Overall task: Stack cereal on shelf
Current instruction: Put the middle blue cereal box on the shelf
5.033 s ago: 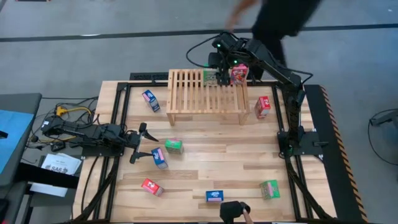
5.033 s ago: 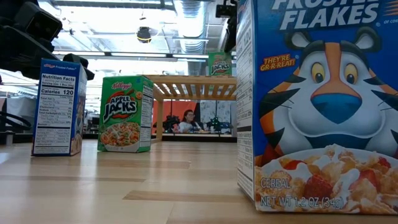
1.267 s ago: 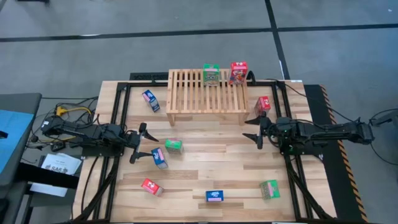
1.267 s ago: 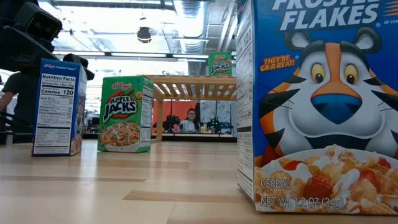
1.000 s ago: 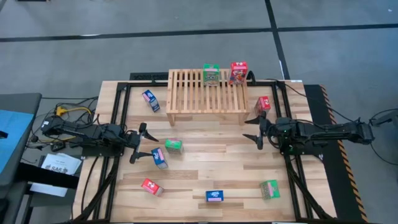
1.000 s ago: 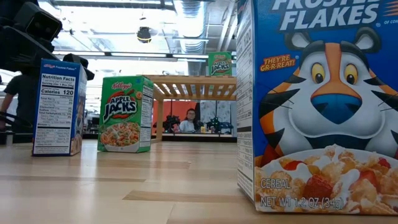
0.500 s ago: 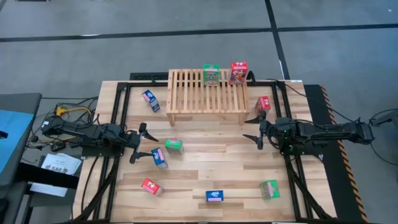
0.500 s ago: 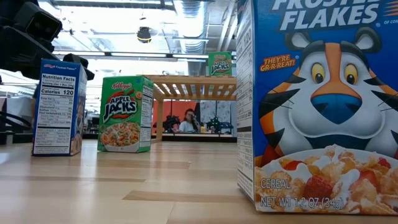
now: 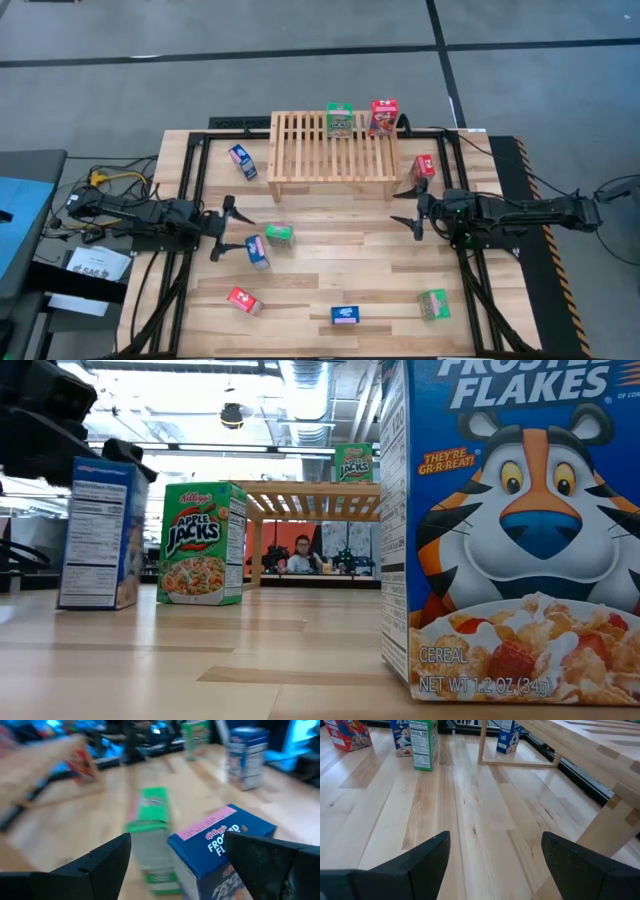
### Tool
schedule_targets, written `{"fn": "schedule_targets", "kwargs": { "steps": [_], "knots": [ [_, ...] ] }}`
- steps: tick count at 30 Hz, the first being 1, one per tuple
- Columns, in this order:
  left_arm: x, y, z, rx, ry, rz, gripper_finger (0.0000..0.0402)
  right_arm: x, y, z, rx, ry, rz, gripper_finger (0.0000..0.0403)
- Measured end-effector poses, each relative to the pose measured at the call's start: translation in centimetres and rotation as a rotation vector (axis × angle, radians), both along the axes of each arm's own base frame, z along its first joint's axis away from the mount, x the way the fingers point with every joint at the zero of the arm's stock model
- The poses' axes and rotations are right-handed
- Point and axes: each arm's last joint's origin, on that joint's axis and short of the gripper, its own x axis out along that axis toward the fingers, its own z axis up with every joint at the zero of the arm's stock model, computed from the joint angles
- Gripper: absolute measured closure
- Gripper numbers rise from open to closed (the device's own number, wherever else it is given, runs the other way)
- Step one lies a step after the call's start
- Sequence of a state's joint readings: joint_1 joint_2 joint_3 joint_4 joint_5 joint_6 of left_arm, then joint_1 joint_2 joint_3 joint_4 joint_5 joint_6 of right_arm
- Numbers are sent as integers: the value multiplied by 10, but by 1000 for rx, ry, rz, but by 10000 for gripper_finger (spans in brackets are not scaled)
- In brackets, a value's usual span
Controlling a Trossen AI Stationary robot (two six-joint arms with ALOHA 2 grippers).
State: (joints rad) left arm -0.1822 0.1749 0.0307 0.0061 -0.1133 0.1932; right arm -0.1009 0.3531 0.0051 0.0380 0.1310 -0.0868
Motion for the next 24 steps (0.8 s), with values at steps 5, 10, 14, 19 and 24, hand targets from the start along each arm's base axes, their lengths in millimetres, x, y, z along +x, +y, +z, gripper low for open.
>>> {"fn": "schedule_targets", "kwargs": {
  "steps": [5, 10, 14, 19, 24],
  "knots": [
    [1, 6, 12, 61, -123, 202, 95, 0, 0, 0, 0, 0, 0, 65],
    [0, 8, 18, 89, -181, 261, 95, 0, 0, 0, 0, 0, 0, 65],
    [0, 8, 26, 72, -259, 270, 95, 0, 0, 0, 0, 0, 0, 65],
    [-4, 11, 37, 44, -362, 396, 95, 0, 0, 0, 0, 0, 0, 65],
    [-7, 15, 54, 55, -386, 516, 95, 0, 0, 0, 0, 0, 0, 65]
  ]
}}
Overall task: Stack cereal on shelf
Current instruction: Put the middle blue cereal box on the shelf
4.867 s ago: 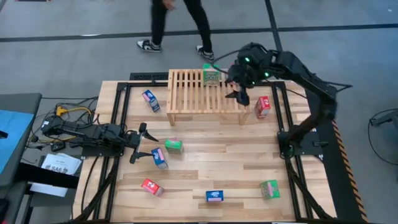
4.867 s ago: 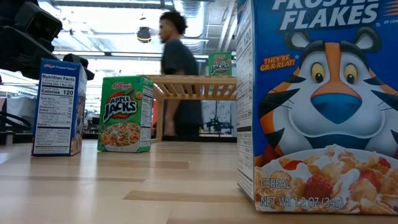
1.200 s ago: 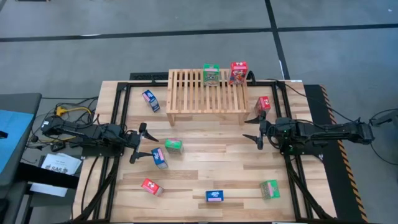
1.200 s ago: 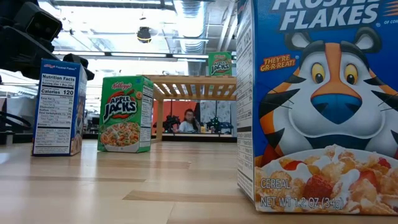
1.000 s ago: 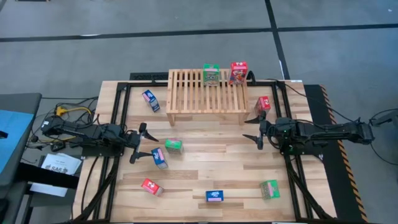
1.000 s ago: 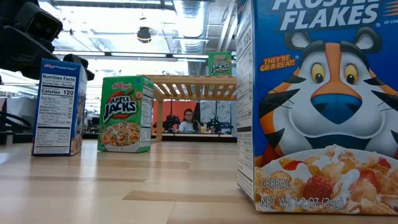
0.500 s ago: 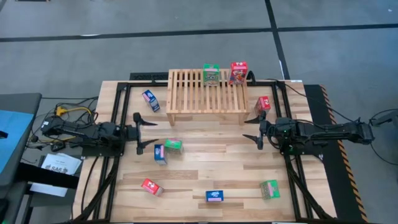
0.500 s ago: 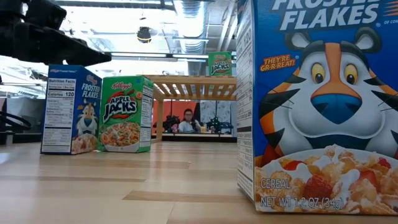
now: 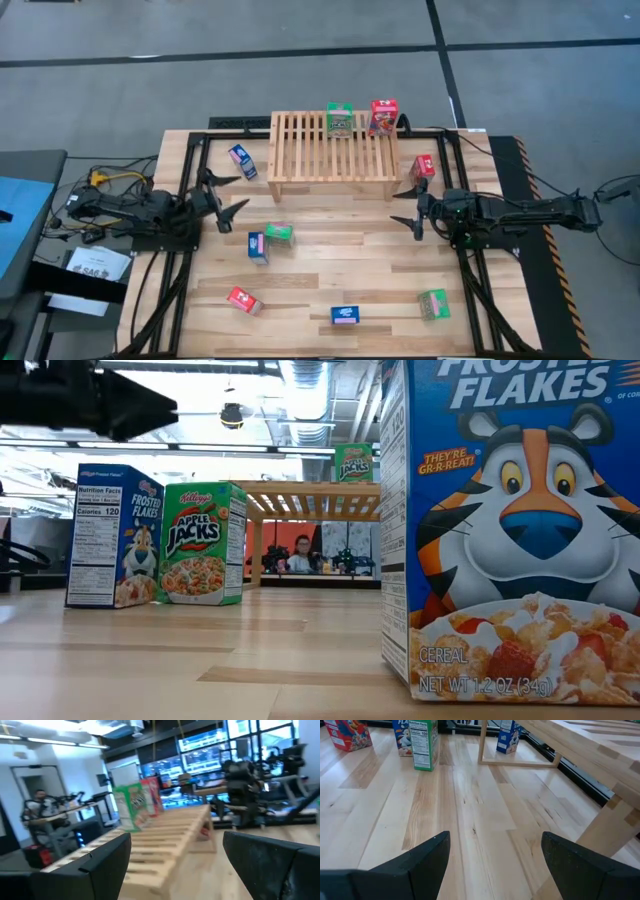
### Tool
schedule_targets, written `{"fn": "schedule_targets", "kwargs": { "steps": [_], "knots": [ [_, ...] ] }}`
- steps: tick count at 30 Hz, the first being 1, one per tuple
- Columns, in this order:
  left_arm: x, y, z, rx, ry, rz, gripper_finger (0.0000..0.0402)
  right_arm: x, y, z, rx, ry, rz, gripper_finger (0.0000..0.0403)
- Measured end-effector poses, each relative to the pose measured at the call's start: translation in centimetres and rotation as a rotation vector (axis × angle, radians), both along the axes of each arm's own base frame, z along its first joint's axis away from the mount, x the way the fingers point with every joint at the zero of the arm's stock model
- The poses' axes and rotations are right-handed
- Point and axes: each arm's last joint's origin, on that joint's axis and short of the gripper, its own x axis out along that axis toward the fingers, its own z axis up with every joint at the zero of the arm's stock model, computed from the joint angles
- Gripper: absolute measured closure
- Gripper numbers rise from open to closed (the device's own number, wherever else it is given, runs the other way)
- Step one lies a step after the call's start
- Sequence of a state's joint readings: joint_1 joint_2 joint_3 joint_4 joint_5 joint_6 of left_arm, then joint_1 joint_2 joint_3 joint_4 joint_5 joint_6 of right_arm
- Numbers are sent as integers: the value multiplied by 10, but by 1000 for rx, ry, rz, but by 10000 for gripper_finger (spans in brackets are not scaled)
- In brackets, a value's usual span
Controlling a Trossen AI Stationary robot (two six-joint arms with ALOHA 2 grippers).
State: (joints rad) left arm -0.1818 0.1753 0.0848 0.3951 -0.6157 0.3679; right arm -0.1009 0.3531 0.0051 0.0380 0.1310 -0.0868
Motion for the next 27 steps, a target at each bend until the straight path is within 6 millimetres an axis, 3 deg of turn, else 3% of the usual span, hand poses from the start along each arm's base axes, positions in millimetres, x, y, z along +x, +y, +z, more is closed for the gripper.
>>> {"fn": "schedule_targets", "kwargs": {
  "steps": [9, 15, 22, 27],
  "knots": [
    [-8, 6, 47, 32, 124, 202, 95, 0, 0, 0, 0, 0, 0, 65],
    [-3, 5, 64, 4, 225, 218, 95, 0, 0, 0, 0, 0, 0, 65],
    [9, 5, 78, -389, 22, 271, 95, 0, 0, 0, 0, 0, 0, 65],
    [20, 3, 87, -507, 8, 251, 95, 0, 0, 0, 0, 0, 0, 65]
  ]
}}
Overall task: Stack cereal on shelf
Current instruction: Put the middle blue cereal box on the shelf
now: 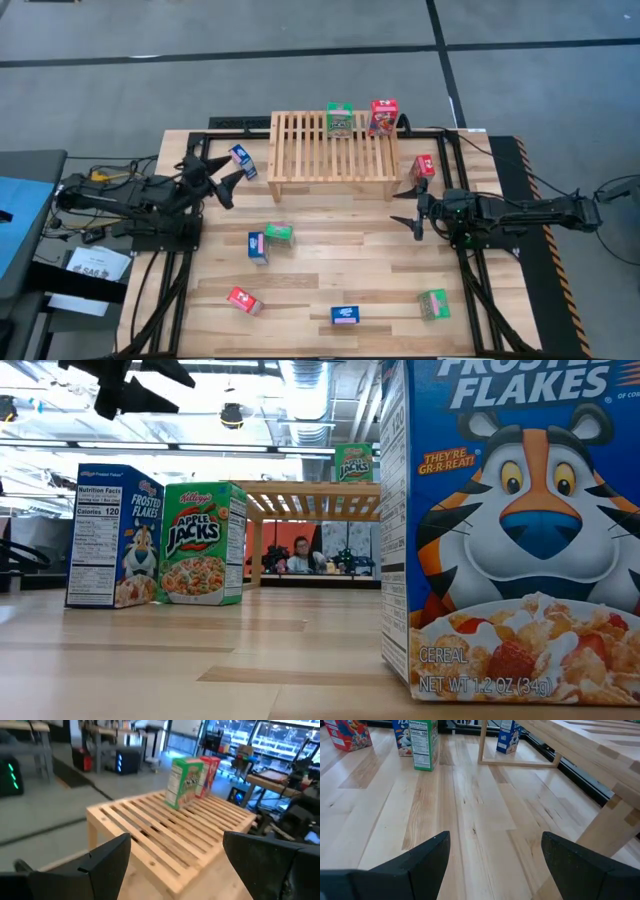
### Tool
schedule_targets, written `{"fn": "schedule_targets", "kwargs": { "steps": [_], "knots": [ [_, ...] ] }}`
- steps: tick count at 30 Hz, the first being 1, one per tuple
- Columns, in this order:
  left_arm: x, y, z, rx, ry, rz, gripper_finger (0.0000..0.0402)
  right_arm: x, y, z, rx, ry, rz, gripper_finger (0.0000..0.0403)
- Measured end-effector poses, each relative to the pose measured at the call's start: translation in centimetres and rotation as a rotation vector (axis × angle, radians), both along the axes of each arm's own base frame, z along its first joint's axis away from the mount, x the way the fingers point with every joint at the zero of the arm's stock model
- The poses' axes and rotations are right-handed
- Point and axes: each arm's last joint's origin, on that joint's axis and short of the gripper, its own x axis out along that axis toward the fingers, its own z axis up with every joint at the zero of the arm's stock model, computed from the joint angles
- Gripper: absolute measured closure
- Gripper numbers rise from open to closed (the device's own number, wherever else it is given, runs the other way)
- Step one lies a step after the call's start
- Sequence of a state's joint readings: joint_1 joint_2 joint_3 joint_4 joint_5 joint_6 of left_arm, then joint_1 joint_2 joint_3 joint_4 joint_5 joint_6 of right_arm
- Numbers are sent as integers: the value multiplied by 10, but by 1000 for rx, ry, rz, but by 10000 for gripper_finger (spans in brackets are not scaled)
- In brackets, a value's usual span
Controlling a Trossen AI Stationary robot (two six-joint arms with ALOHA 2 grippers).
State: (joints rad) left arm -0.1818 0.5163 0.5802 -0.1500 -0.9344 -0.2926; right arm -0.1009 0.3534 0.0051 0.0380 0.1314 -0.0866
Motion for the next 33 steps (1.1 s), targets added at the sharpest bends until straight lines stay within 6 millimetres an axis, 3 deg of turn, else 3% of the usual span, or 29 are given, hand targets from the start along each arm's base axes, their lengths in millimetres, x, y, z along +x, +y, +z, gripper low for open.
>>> {"fn": "schedule_targets", "kwargs": {
  "steps": [14, 28, 33],
  "knots": [
    [38, -10, 40, -378, 290, 37, 95, 0, 0, 0, 0, 0, 0, 65],
    [62, -22, 15, -857, 391, 102, 95, 0, 0, 0, 0, 0, 0, 65],
    [66, -25, 11, -919, 436, 81, 95, 0, 0, 0, 0, 0, 0, 65]
  ]
}}
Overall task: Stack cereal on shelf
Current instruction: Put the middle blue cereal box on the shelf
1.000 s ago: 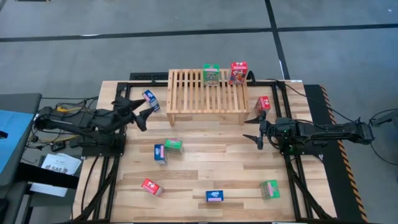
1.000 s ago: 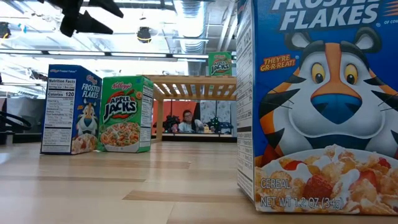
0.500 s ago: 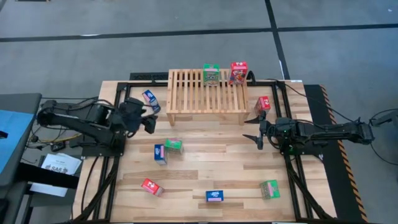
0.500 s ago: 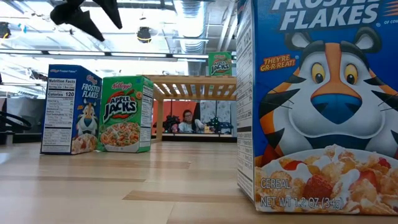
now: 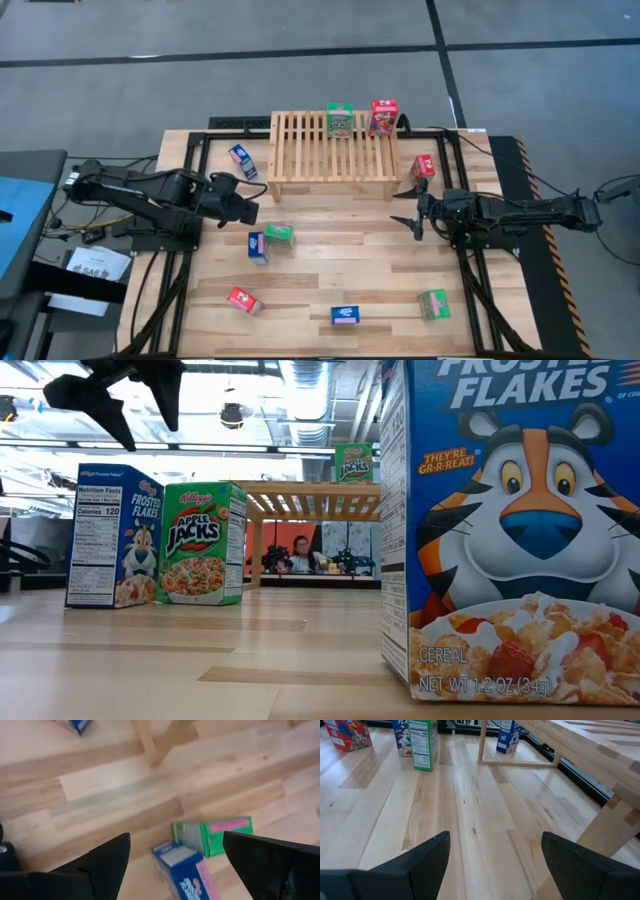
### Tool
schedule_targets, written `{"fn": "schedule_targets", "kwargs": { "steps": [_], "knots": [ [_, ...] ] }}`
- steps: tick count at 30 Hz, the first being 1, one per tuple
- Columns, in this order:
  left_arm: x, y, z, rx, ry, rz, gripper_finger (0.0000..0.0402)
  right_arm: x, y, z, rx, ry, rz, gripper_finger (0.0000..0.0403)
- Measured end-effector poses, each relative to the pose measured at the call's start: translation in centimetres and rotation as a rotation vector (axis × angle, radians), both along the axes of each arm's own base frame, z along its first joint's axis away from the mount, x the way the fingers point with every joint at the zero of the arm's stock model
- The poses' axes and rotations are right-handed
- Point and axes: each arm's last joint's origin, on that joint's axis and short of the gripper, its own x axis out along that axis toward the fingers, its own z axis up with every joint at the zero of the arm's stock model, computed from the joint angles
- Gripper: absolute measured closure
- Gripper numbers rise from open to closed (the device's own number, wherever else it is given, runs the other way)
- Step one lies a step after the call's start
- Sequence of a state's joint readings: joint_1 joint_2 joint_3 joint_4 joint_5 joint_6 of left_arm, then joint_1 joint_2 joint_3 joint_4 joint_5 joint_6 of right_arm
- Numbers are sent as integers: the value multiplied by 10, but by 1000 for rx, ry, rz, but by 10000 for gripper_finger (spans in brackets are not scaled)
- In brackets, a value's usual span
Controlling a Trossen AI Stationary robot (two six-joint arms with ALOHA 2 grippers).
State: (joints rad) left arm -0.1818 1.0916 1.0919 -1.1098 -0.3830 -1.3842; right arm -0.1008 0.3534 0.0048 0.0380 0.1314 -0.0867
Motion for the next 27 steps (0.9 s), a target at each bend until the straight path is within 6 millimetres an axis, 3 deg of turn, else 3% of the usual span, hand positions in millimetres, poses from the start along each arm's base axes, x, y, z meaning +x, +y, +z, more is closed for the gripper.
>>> {"fn": "schedule_targets", "kwargs": {
  "steps": [8, 27],
  "knots": [
    [10, -12, -10, -117, 46, -9, 95, 0, 0, 0, 0, 0, 0, 65],
    [20, -38, -19, -138, 57, -86, 95, 0, 0, 0, 0, -1, 0, 65]
  ]
}}
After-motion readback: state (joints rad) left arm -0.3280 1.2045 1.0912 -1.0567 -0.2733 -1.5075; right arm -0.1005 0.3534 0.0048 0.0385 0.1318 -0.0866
